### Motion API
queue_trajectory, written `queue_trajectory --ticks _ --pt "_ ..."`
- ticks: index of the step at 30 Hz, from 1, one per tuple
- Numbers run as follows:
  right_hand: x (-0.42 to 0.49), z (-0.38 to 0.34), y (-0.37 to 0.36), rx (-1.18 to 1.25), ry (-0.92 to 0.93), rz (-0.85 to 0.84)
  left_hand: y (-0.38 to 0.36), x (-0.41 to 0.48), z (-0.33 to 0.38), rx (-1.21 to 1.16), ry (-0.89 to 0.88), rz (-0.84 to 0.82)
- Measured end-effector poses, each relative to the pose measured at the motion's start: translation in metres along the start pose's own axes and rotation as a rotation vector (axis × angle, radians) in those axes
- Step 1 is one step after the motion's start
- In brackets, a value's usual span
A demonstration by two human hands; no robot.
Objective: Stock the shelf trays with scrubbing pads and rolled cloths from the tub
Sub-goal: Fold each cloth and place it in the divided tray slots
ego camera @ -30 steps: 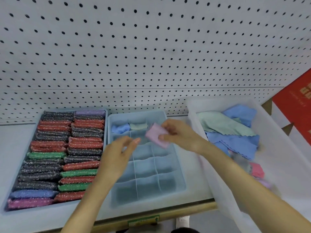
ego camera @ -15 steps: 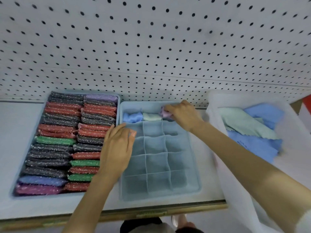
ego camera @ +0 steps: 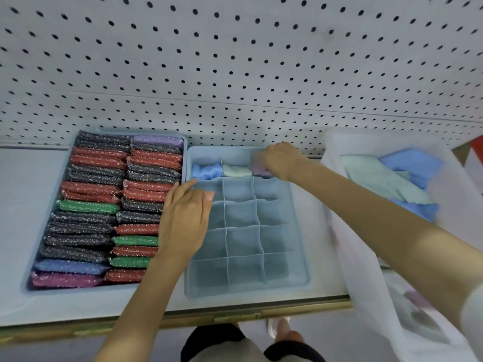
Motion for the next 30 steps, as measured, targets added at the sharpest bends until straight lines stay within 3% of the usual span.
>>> queue_trajectory --ticks 4,9,14,21,27,30 --pt "0.013 0.009 -0.01 0.185 0.023 -0.052 0.0 0.0 -0.001 0.014 -0.01 0.019" --pt "0.015 0.014 -0.003 0.326 0.25 -0.187 -0.002 0.001 -0.001 0.038 -0.015 0.035" --pt "0.018 0.01 -0.01 0.306 0.185 -0.024 0.0 -0.001 0.001 0.042 -0.018 0.073" --pt "0.009 0.006 -0.011 0.323 0.183 -0.029 -0.001 0.001 0.0 0.048 -0.019 0.019" --pt "-0.08 0.067 0.006 0.773 0.282 0.3 0.024 0.002 0.039 -0.201 -0.084 0.065" --pt "-0.133 0.116 -0.027 1.013 0.296 0.382 0.027 0.0 0.114 -0.544 -0.201 0.03"
Point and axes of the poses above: each hand's wrist, its own x-axis towards the middle knuckle, its own y-axis out of the back of the hand, z = x × y, the point moved 5 cm from there along x, towards the middle knuckle, and after that the axes turned 15 degrees about -z, right-handed, at the moved point
